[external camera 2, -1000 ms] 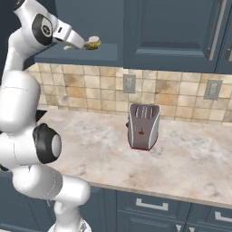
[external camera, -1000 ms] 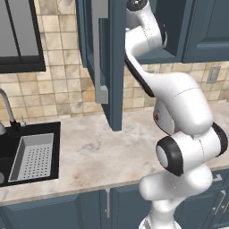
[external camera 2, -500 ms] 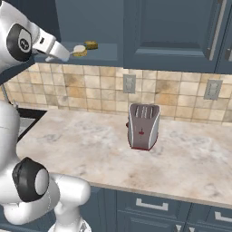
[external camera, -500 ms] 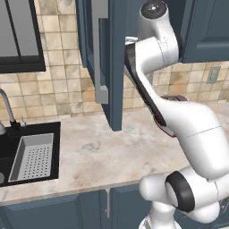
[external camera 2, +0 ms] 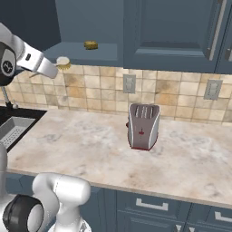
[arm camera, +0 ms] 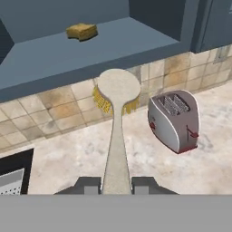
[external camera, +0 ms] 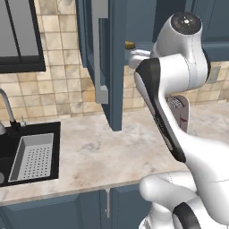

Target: Locate and retrieve the sponge and dish brush from the cabinet. Place them next to the sink.

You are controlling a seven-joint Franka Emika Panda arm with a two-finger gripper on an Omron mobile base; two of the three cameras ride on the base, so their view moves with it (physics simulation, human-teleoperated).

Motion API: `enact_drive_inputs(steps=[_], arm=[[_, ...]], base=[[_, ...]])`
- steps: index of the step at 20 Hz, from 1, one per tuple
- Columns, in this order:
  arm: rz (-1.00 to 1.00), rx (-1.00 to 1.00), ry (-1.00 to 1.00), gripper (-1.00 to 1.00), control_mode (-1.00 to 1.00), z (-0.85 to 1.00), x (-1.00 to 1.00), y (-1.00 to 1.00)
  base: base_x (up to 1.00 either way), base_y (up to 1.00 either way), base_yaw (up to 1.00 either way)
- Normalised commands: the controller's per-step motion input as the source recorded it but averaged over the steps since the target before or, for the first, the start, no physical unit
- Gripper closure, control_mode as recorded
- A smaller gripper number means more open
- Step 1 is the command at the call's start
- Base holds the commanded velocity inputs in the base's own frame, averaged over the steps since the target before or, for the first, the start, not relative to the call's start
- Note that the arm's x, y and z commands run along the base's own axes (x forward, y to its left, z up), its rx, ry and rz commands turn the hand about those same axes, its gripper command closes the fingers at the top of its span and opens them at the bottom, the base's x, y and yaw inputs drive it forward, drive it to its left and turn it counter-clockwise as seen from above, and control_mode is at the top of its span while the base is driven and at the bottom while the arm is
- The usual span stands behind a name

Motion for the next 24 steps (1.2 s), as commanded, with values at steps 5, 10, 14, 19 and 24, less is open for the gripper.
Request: enact_drive_inputs(steps=[5,10,14,19,24], arm=[[0.09,0.0,0.05,1.0,-1.0,-0.29,-0.36,0.16],[0.09,0.03,0.03,1.0,-1.0,-0.38,-0.2,0.05],[0.09,0.01,0.06,1.0,-1.0,-0.59,-0.03,0.0],[0.18,-0.04,0.05,1.0,-1.0,-0.73,0.06,0.02],[0.25,-0.06,0.02,1.0,-1.0,-0.68,0.12,0.08]], base=[[0.0,0.0,0.0],[0.0,0.0,0.0],[0.0,0.0,0.0],[0.0,0.0,0.0],[0.0,0.0,0.0]])
